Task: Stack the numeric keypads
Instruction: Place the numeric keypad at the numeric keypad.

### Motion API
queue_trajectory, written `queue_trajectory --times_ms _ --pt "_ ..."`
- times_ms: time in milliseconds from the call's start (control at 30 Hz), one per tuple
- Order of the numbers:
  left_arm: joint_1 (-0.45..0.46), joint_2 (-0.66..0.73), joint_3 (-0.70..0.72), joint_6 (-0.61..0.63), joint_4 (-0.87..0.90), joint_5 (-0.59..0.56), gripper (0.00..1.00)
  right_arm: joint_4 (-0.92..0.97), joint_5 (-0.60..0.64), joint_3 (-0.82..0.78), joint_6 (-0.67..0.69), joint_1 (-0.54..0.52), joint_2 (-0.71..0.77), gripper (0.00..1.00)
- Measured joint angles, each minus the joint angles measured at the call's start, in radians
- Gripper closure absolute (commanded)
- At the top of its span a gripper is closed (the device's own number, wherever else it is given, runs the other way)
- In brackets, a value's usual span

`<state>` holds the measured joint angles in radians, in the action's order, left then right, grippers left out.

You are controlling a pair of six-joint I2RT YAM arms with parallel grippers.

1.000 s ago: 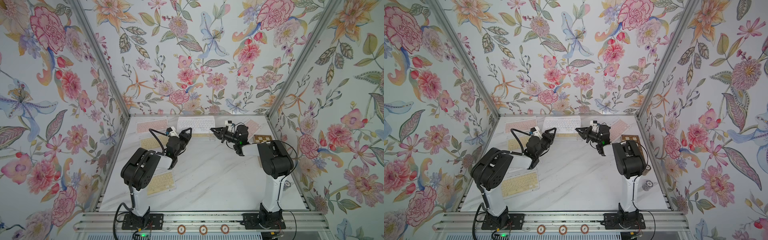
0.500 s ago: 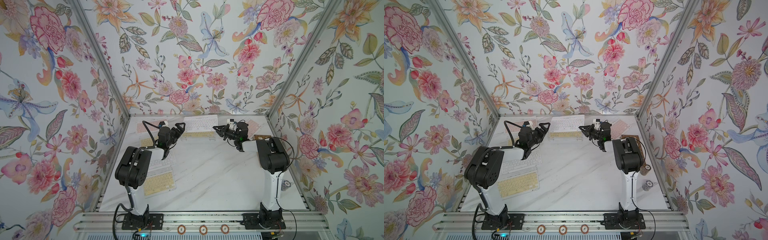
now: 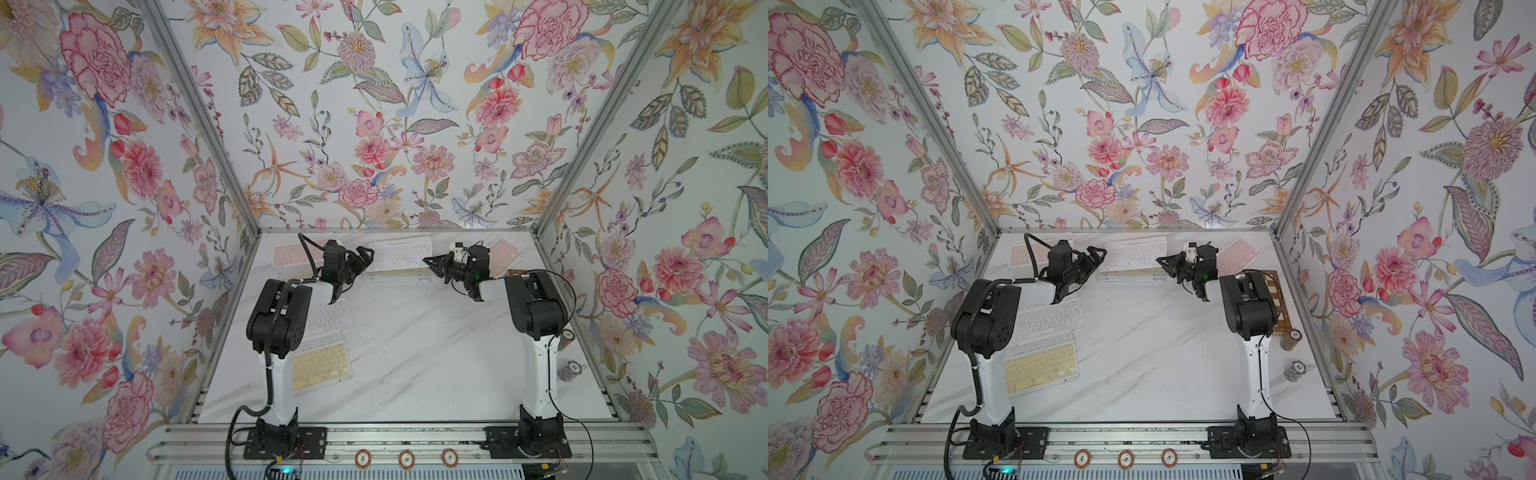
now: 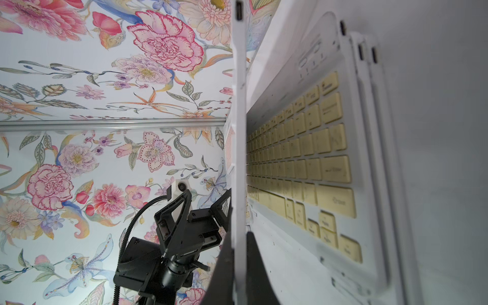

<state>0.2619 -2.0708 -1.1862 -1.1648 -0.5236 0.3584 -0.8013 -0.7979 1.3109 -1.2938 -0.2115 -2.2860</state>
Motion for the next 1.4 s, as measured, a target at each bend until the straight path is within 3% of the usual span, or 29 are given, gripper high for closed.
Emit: queue_trajectory --times_ms 467,1000,1400 --pt "-0.004 -0.054 -0.051 0.019 0.037 0.005 0.01 0.005 -0.060 0.021 0.013 0.010 -0.033 0.98" --pt "-0.007 -0.065 -0.056 0.022 0.040 0.005 0.01 0.092 -0.067 0.032 0.087 0.011 -0.033 0.75" --pt "-0.007 -0.079 -0.056 0.021 0.032 0.007 0.01 0.332 -0.036 0.109 0.261 0.011 -0.033 0.66"
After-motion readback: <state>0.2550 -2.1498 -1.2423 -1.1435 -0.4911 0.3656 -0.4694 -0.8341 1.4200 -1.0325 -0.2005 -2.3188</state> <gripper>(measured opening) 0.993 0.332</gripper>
